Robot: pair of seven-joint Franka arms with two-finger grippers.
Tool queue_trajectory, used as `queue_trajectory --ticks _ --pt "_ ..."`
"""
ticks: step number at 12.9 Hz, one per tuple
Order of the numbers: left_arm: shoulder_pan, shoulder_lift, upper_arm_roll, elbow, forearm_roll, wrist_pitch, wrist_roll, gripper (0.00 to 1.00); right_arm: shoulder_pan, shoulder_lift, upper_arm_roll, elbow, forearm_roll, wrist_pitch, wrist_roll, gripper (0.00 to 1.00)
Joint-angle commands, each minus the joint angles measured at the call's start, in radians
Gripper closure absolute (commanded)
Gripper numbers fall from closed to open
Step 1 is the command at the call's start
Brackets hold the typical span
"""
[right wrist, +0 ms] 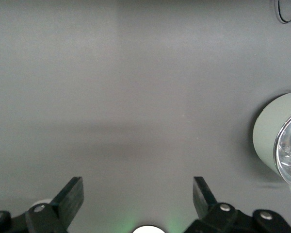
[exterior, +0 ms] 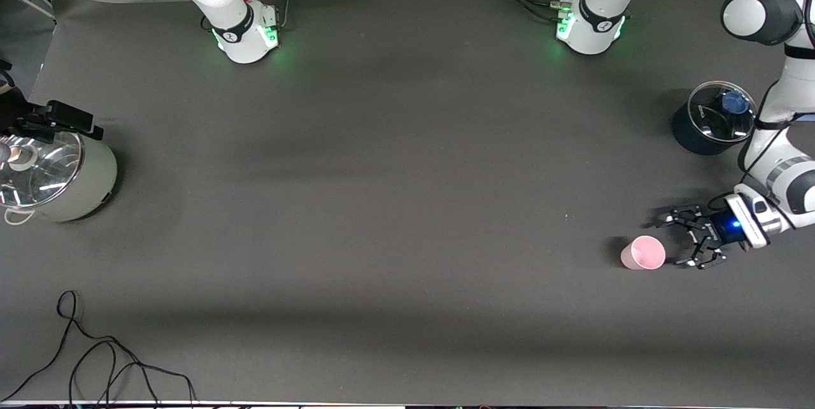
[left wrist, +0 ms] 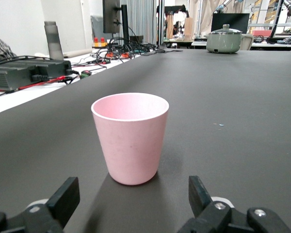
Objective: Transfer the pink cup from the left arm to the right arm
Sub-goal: 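Move the left gripper down toward the pink cup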
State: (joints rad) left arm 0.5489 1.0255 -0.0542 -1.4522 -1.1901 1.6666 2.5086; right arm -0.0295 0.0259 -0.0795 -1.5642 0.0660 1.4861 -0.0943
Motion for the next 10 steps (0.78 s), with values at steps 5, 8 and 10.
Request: queue_trajectory --ticks 5,8,10 --pt "-0.003 0.059 -0.049 0.018 -0.071 0.03 0.075 0.0 0.0 -0.006 -0.002 0.007 -0.012 -0.017 -0.021 0.0" --pt "-0.009 0.079 -0.073 0.016 -0.094 0.041 0.075 0.0 0.0 -0.006 -0.002 0.007 -0.012 -0.017 -0.021 0.0" --pt "-0.01 0.079 -0.075 0.013 -0.097 0.05 0.072 0.0 -0.003 -0.006 -0.003 0.007 -0.012 -0.017 -0.021 0.0"
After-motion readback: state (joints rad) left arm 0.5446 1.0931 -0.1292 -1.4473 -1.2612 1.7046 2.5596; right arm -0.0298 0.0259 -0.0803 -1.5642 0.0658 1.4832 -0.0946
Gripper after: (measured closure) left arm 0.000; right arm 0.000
